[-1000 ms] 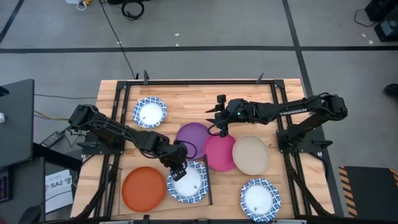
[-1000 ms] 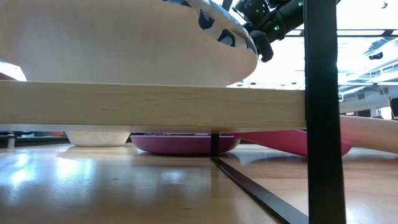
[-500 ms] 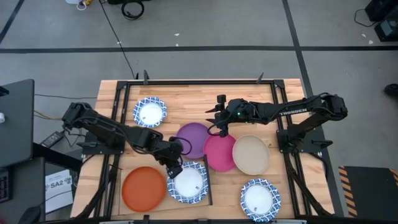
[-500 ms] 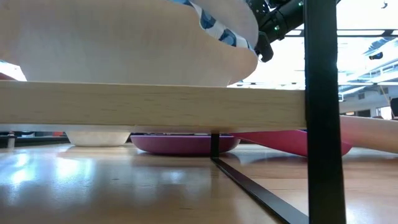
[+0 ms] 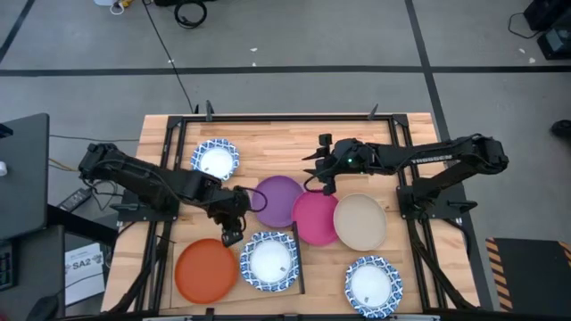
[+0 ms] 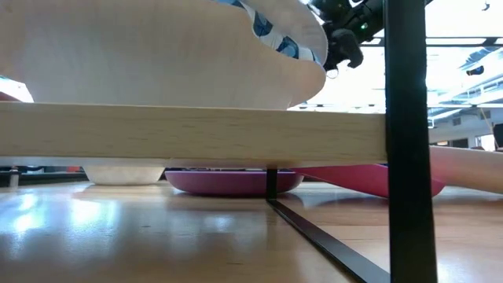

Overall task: Place and stack plates onto a shelf
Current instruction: Stack the gray plate on top of the orange plate on the shelf

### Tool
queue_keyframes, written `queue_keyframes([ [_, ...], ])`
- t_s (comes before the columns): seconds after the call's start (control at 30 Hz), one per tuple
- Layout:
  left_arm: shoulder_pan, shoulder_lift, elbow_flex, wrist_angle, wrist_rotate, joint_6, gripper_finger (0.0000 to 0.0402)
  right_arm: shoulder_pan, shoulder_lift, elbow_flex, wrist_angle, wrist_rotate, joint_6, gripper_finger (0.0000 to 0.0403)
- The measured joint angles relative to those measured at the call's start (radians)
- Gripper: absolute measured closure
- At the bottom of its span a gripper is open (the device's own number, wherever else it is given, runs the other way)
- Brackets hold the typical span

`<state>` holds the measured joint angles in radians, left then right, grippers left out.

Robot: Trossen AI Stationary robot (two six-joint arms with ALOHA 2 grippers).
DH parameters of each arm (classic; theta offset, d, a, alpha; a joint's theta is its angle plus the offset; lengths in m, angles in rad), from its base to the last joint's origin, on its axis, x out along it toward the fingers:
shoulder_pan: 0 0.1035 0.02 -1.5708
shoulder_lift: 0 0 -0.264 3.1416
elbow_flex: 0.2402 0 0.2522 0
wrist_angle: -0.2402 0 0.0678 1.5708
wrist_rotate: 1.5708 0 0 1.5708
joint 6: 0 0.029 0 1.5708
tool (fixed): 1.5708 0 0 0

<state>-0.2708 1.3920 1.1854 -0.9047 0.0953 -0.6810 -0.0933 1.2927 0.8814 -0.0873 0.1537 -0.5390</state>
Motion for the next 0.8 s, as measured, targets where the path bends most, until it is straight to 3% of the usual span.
queue_keyframes([
  [0.33, 0.119, -0.02, 0.0, -0.016, -0.005, 0.221, 0.026, -0.021, -0.187, 0.0, -0.283, -0.121, 0.312, 0.0238],
  [0.8, 0.288, -0.02, 0.0, 0.054, -0.006, 0.429, 0.026, -0.021, -0.369, 0.0, -0.605, -0.135, 0.553, 0.0238],
])
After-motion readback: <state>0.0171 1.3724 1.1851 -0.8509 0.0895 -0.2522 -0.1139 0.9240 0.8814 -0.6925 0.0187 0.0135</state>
